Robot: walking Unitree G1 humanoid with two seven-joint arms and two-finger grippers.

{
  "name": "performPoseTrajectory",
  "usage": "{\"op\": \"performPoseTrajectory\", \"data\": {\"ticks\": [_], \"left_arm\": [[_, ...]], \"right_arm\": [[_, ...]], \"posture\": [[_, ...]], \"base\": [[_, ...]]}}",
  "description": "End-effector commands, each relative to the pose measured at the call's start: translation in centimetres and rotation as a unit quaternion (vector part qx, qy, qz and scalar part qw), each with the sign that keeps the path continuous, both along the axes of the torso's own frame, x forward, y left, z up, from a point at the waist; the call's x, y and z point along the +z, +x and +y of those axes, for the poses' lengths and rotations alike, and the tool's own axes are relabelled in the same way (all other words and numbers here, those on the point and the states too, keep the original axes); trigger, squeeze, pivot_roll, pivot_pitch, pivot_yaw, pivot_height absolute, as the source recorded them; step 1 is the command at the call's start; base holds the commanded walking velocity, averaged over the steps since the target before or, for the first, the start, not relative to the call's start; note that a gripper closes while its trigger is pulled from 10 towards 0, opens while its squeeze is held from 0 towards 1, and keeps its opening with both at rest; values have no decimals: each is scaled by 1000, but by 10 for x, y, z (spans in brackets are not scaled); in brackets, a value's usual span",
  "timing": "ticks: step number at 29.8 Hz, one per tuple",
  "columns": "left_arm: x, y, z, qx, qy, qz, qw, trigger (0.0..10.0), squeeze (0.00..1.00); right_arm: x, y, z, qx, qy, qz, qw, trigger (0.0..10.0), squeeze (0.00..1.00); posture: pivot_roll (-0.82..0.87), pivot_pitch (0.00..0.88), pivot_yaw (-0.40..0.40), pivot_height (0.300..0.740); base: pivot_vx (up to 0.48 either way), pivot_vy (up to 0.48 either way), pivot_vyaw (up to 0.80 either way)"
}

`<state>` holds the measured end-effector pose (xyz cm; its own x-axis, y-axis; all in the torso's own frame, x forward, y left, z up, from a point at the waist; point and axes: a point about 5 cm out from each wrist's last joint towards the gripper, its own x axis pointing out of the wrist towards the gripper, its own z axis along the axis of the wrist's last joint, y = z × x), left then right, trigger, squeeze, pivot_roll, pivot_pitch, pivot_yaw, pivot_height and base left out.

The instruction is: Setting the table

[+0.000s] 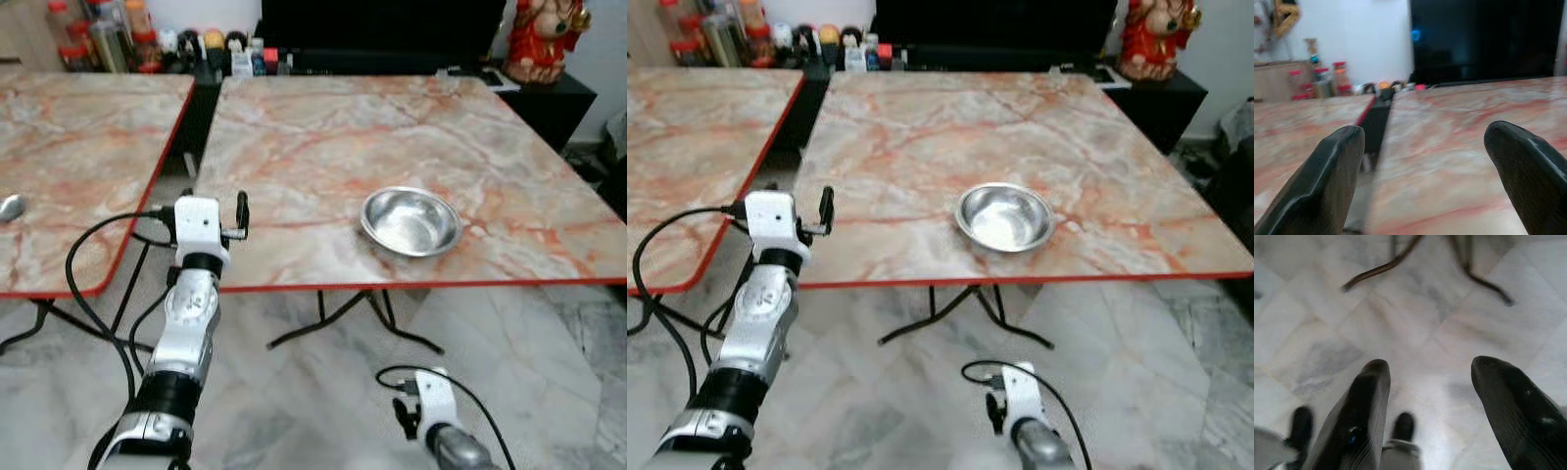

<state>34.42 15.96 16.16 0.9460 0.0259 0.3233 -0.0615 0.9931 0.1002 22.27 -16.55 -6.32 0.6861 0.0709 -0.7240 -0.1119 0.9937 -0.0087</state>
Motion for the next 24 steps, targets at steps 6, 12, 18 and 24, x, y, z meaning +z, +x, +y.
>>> {"op": "performPoseTrajectory", "data": {"ticks": [6,12,18,24], "left_arm": [[1,-1,4,3,2,1,1000,10000,0],[2,-1,1,-2,4,-1,1000,10000,0],[1,-1,-2,-9,5,2,1000,10000,0],[-5,-3,-1,-9,9,11,1000,10000,0]], "right_arm": [[0,0,7,10,5,1,1000,10000,0],[-1,0,8,12,6,3,1000,10000,0],[-1,-1,9,15,6,3,1000,10000,0],[-1,0,10,15,7,3,1000,10000,0]], "posture": [[116,44,-30,715],[118,35,-26,715],[119,24,-24,715],[126,39,-24,715]], "base": [[0,480,0],[0,480,0],[0,467,0],[0,454,0]]}}
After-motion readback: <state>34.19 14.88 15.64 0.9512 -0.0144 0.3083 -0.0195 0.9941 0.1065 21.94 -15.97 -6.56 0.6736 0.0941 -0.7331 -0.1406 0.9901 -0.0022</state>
